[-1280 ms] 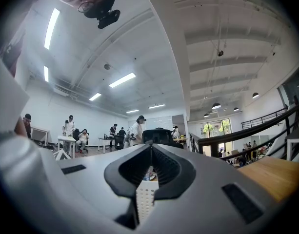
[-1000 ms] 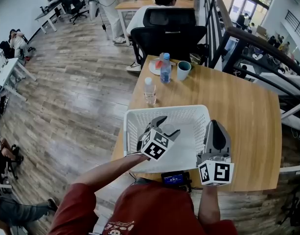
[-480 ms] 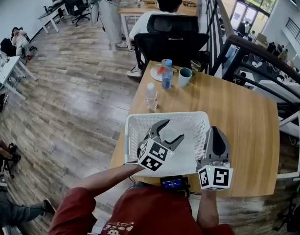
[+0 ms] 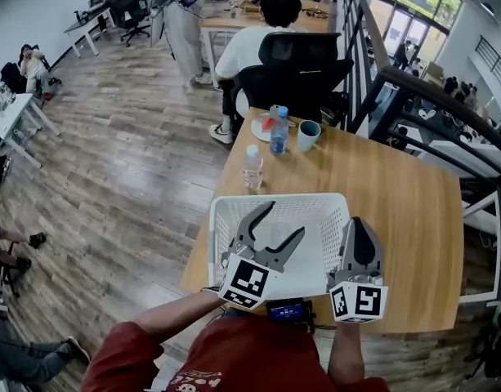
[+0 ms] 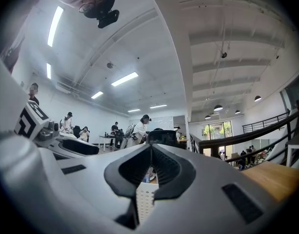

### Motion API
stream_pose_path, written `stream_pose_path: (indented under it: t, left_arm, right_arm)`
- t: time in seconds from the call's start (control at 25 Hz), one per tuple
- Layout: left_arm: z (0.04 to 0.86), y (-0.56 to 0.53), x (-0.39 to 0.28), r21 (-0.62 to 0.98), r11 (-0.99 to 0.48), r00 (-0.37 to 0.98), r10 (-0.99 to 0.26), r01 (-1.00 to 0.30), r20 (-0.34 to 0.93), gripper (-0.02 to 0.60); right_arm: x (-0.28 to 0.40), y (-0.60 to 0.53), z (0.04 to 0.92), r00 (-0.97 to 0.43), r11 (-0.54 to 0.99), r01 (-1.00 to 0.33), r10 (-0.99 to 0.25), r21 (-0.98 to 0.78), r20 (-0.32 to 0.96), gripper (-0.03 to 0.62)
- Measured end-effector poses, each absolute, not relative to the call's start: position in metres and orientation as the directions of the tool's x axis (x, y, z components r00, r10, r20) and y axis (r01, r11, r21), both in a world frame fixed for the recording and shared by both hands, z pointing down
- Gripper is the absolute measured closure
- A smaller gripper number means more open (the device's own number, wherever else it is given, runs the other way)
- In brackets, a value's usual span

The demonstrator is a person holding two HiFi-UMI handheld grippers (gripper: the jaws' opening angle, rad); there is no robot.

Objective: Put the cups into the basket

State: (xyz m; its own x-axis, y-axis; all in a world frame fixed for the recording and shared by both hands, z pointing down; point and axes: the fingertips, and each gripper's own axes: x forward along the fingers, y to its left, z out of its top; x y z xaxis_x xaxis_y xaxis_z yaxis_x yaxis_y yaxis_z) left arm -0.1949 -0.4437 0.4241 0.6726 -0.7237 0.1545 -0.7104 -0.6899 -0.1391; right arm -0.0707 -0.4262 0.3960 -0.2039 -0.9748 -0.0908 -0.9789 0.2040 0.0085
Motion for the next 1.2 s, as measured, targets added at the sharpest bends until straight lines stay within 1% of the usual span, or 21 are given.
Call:
stream_pose_path:
  t: [0.24,0.48,0.8,1.04,1.2]
  left_arm:
    - [0.405,-0.43,-0.207,-0.153,-0.674,0.667,-0.738,-0.723,0.103,0.276]
    - [0.39,-0.428,-0.237,-0.122,-0.613,0.611,-0.79,-0.781,0.054,0.276]
    - [0.388,-0.42,-0.274,-0.048,-0.53,0.528,-0.848,-0.847,0.047,0.278]
    - [0.388,-0.417,-0.284,-0.075,-0.501,0.5,-0.865,-0.862,0.037,0.278]
    - [0.389,-0.415,-0.288,-0.058,-0.491,0.49,-0.871,-0.869,0.042,0.278]
  right_arm:
    - [-0.07,-0.424,0.397,-0.202,0.202,-0.979,-0.976,0.01,-0.085,0.582]
    - [-0.074,-0.421,0.398,-0.206,0.206,-0.979,-0.975,0.01,-0.079,0.582]
    - [-0.084,-0.416,0.395,-0.226,0.225,-0.974,-0.971,0.012,-0.082,0.582]
    - [-0.094,-0.417,0.392,-0.25,0.25,-0.968,-0.964,0.016,-0.086,0.582]
    - [-0.101,-0.417,0.391,-0.264,0.263,-0.965,-0.961,0.017,-0.084,0.582]
